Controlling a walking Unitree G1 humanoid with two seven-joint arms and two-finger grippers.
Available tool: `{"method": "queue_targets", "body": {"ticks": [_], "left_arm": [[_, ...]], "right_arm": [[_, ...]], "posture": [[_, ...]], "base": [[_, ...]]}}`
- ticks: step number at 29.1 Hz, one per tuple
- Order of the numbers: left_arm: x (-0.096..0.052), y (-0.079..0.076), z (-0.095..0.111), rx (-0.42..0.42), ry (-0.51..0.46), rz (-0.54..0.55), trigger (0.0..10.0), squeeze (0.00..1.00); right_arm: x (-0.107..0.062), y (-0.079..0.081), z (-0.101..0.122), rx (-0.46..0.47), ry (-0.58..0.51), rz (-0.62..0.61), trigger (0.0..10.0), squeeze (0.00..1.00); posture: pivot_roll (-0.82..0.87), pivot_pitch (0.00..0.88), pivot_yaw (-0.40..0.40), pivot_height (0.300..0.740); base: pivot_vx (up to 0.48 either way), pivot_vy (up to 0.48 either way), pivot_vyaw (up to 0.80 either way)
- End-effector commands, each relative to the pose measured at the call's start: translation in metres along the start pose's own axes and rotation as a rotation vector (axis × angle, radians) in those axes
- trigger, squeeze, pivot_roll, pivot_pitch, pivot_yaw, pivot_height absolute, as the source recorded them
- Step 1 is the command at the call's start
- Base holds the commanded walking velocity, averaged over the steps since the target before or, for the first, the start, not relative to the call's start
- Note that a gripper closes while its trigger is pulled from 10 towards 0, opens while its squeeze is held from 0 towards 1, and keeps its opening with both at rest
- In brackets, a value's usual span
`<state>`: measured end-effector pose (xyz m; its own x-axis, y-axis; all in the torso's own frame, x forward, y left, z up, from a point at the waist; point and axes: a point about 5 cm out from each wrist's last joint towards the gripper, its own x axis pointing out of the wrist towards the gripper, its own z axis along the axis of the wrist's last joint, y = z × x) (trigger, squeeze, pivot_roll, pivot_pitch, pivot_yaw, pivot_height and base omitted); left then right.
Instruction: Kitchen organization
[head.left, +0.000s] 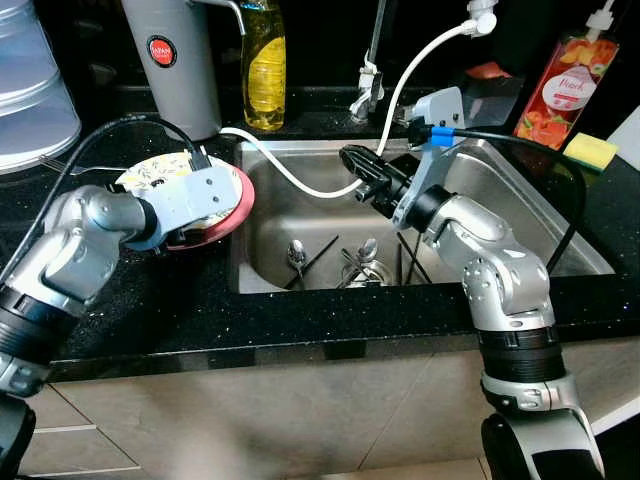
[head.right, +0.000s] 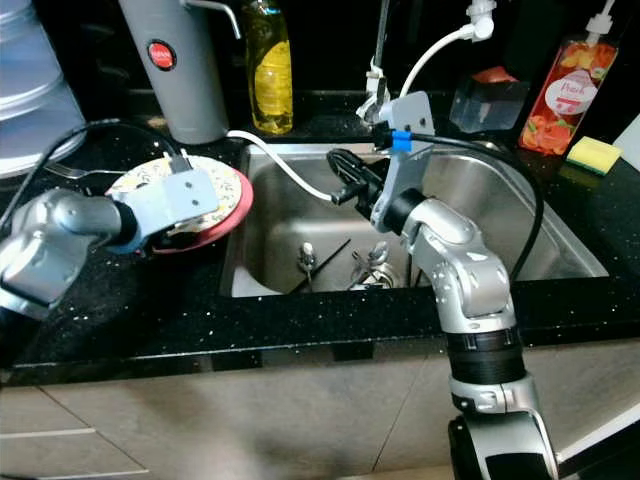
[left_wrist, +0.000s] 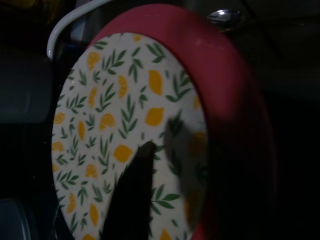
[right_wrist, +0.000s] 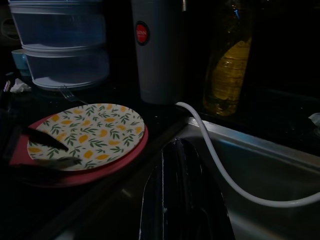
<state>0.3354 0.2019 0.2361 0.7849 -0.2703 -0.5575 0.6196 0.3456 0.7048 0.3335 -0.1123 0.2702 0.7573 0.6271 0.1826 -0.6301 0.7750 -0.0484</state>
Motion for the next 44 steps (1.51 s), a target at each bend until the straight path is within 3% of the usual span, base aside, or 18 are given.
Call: {"method": "queue_targets", "body": {"ticks": [1, 2, 9, 12, 14, 15, 16, 17, 24, 29, 30, 31, 34, 36, 38, 39, 41, 44], "left_arm": [[0.005, -0.011, -0.008, 0.016, 0.046, -0.044, 5.0, 0.00], [0.006, -0.009, -0.009, 0.027, 0.049, -0.023, 0.0, 0.00], [0.006, 0.001, -0.008, 0.123, 0.067, 0.092, 0.0, 0.00], [0.002, 0.018, 0.000, 0.318, 0.081, 0.283, 0.0, 0.00], [-0.002, 0.027, 0.008, 0.398, 0.069, 0.366, 0.0, 0.00], [-0.004, 0.030, 0.012, 0.416, 0.060, 0.384, 3.0, 0.00], [-0.006, 0.033, 0.016, 0.440, 0.048, 0.414, 3.0, 0.00], [-0.007, 0.035, 0.020, 0.461, 0.035, 0.442, 10.0, 0.00], [-0.018, 0.033, 0.070, 0.533, -0.237, 0.481, 10.0, 0.00], [-0.017, 0.022, 0.093, 0.482, -0.392, 0.387, 10.0, 0.00], [-0.017, 0.019, 0.106, 0.430, -0.479, 0.355, 10.0, 0.00], [-0.017, 0.019, 0.106, 0.430, -0.479, 0.355, 10.0, 0.00], [-0.017, 0.016, 0.131, 0.324, -0.644, 0.299, 10.0, 0.00], [-0.015, 0.014, 0.134, 0.314, -0.667, 0.287, 10.0, 0.00], [-0.012, 0.014, 0.144, 0.206, -0.740, 0.246, 10.0, 0.00], [-0.008, 0.018, 0.151, 0.097, -0.787, 0.216, 10.0, 0.00], [-0.007, 0.020, 0.152, 0.056, -0.799, 0.209, 10.0, 0.00], [0.003, 0.031, 0.154, -0.192, -0.826, 0.161, 10.0, 0.00]], "right_arm": [[0.000, -0.001, -0.004, 0.010, 0.003, -0.007, 10.0, 0.00], [0.000, -0.001, -0.003, 0.011, 0.002, -0.006, 10.0, 0.00], [0.001, -0.001, -0.003, 0.010, 0.001, -0.003, 10.0, 0.00], [0.002, -0.001, -0.003, 0.010, 0.001, 0.000, 10.0, 0.00], [0.002, -0.001, -0.003, 0.011, 0.000, 0.001, 10.0, 0.00], [0.002, -0.001, -0.003, 0.011, 0.000, 0.002, 10.0, 0.00], [0.003, -0.001, -0.003, 0.011, 0.000, 0.002, 10.0, 0.00], [0.003, -0.001, -0.003, 0.011, 0.000, 0.002, 10.0, 0.00], [0.004, -0.001, -0.003, 0.014, -0.001, 0.008, 10.0, 0.00], [0.005, -0.002, -0.003, 0.011, -0.003, 0.007, 10.0, 0.00], [0.005, -0.003, -0.002, 0.009, -0.003, 0.005, 10.0, 0.00], [0.005, -0.003, -0.002, 0.009, -0.003, 0.005, 10.0, 0.00], [0.004, -0.004, -0.001, 0.002, -0.008, -0.010, 10.0, 0.00], [0.004, -0.005, -0.001, 0.000, -0.011, -0.018, 10.0, 0.00], [0.001, -0.014, 0.003, -0.032, -0.012, -0.069, 10.0, 0.00], [-0.002, -0.025, 0.006, -0.066, -0.011, -0.131, 10.0, 0.00], [-0.003, -0.029, 0.008, -0.074, -0.012, -0.155, 10.0, 0.00], [-0.011, -0.051, 0.012, -0.138, 0.010, -0.275, 10.0, 0.00]], "posture": [[0.20, 0.000, -0.033, 0.740], [0.20, 0.000, -0.034, 0.740], [0.20, 0.000, -0.038, 0.740], [0.21, 0.000, -0.041, 0.740], [0.21, 0.000, -0.042, 0.740], [0.21, 0.000, -0.042, 0.740], [0.21, 0.000, -0.042, 0.740], [0.21, 0.000, -0.042, 0.740], [0.21, 0.000, -0.047, 0.740], [0.21, 0.000, -0.049, 0.740], [0.20, 0.000, -0.047, 0.740], [0.20, 0.000, -0.047, 0.740], [0.20, 0.000, -0.045, 0.740], [0.19, 0.000, -0.044, 0.740], [0.19, 0.000, -0.041, 0.740], [0.19, 0.000, -0.041, 0.740], [0.19, 0.000, -0.041, 0.740], [0.19, 0.000, -0.041, 0.740]], "base": [[0.000, 0.000, 0.00], [0.000, 0.000, 0.00], [0.000, 0.000, 0.00], [0.000, 0.000, 0.00], [0.000, 0.000, 0.00], [0.000, 0.000, 0.00], [0.000, 0.000, 0.00], [0.000, 0.000, 0.00], [0.000, 0.000, 0.00], [0.000, 0.000, 0.00], [0.000, 0.000, 0.00], [0.000, 0.000, 0.00], [0.000, 0.000, 0.00], [0.000, 0.000, 0.00], [0.000, 0.000, 0.00], [0.000, 0.000, 0.00], [0.000, 0.000, 0.00], [0.000, 0.000, 0.00]]}}
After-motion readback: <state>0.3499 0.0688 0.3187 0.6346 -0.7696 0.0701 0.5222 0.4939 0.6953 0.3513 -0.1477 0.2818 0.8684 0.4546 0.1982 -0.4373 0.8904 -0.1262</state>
